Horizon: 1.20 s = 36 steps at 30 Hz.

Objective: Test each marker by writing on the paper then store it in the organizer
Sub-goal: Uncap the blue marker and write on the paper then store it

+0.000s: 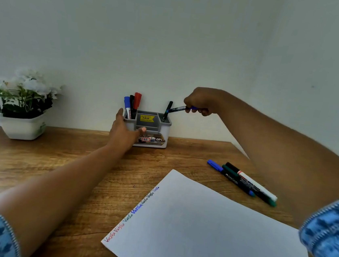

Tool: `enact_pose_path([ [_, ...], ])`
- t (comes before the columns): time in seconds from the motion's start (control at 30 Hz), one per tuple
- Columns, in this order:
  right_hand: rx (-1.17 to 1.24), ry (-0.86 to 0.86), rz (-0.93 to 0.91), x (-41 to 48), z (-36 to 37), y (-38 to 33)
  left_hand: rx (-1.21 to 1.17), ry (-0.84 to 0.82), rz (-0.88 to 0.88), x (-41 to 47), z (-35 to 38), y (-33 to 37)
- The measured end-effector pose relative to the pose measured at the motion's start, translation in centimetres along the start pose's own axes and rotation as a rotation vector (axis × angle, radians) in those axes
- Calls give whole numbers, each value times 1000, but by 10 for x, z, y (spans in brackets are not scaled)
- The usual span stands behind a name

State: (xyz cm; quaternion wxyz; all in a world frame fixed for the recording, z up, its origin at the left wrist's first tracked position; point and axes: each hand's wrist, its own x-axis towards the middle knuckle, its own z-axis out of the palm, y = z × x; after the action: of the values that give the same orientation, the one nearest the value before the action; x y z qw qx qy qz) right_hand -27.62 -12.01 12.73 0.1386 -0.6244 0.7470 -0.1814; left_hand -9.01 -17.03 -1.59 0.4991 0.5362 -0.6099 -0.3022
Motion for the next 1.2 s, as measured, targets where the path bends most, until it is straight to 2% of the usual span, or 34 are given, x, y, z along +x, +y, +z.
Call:
enact_pose_path([
  [0.07,-15,16,1,14,-2,-6,15,-3,16,3,0,-1],
  [0.2,123,50,12,40,-2,-11,0,-8,32,3,1,-8],
  [0.37,185,259,-14,64,14,-19,7,11,59,4,4,-13],
  [0.53,371,232,81,85,53,-12,24,18,82,7,6,-17],
  [0.73,253,285,124,87,82,-2,53,10,79,8,5,-19],
  [0.93,153,268,89,60,69,12,82,-9,67,-2,2,-13],
  [1.1,23,299,-33,8,54,42,76,-127,-126,-25,-2,-6],
  [1.2,4,262,-80,-37,48,72,110,-233,-147,-53,-16,-3],
])
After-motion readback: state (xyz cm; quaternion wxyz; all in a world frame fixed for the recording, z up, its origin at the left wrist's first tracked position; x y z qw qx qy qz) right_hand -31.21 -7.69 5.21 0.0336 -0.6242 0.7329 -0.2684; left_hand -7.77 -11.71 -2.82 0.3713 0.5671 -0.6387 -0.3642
